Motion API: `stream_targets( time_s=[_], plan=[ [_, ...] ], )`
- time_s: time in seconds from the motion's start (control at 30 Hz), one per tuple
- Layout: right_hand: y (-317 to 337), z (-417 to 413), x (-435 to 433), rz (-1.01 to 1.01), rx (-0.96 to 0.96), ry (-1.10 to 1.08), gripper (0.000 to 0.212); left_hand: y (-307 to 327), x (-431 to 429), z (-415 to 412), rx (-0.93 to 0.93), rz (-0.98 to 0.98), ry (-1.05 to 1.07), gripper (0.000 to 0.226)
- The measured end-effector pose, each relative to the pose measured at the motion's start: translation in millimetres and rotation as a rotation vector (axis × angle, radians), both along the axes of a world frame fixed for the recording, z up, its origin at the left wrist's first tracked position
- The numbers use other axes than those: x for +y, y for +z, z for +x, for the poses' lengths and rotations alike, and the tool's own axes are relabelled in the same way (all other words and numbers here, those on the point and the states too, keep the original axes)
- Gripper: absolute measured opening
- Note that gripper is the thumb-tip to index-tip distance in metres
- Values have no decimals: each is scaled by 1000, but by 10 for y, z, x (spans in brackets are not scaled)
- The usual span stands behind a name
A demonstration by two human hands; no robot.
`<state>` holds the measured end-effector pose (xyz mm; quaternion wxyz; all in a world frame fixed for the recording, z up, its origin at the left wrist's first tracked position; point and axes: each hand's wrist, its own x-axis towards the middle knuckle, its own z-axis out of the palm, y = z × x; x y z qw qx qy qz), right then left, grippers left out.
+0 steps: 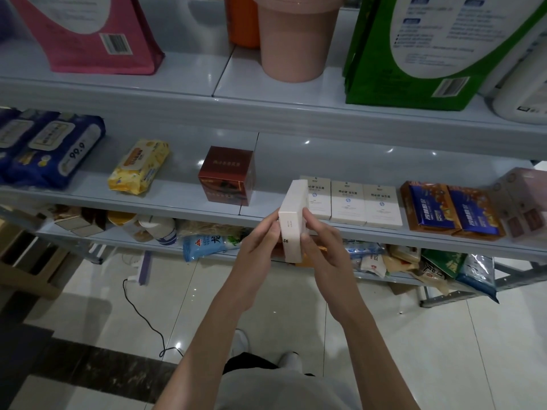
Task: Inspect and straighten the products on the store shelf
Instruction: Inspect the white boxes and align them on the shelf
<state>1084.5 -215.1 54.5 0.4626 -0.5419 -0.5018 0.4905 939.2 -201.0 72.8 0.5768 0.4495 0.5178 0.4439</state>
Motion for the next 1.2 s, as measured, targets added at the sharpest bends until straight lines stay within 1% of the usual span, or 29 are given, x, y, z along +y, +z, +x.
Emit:
stream_targets(
  time_s=[0.1, 0.17, 0.27, 0.33, 0.4, 0.47, 0.53, 0.63, 0.73, 0.8, 0.93, 1.07, 1.2],
  plan=[
    [57, -3, -14, -17, 116, -26, 36, -25, 6, -13, 61, 32, -45, 37],
    [97, 4, -22, -41, 202, -89, 31, -60, 20, -41, 134, 61, -61, 38],
    [99, 9, -12, -70, 198, -157, 34, -77, 19, -50, 216, 99, -57, 36],
    [73, 3, 1, -75, 209, -177, 30, -77, 9, -25, 195, 66, -23, 34],
    [68, 14, 4, -69, 229, -167, 25, -94, 5, -1, 167, 11, 25, 38],
    [88, 38, -4, -56, 253, -145, 27, -119, 20, 0, 183, -39, 66, 43],
    [81, 59, -15, -52, 255, -137, 28, -120, 19, -11, 180, -76, 93, 40],
    [23, 63, -3, -31, 187, -160, 29, -128, 15, -37, 169, -65, 151, 32],
    [-43, 74, 24, 30, -23, -190, 33, -117, 15, -61, 161, -45, 236, 29],
    [-80, 85, 38, 56, -119, -214, 36, -103, 21, -65, 148, -14, 271, 27],
    [-133, 85, 32, 102, -170, -237, 42, -68, 11, -54, 145, 38, 290, 30],
    [-207, 85, 48, 112, -220, -254, 41, -53, -2, -40, 163, 73, 270, 31],
    [-207, 98, 44, 86, -173, -294, 42, -38, -32, -43, 220, 120, 239, 32]
  ],
)
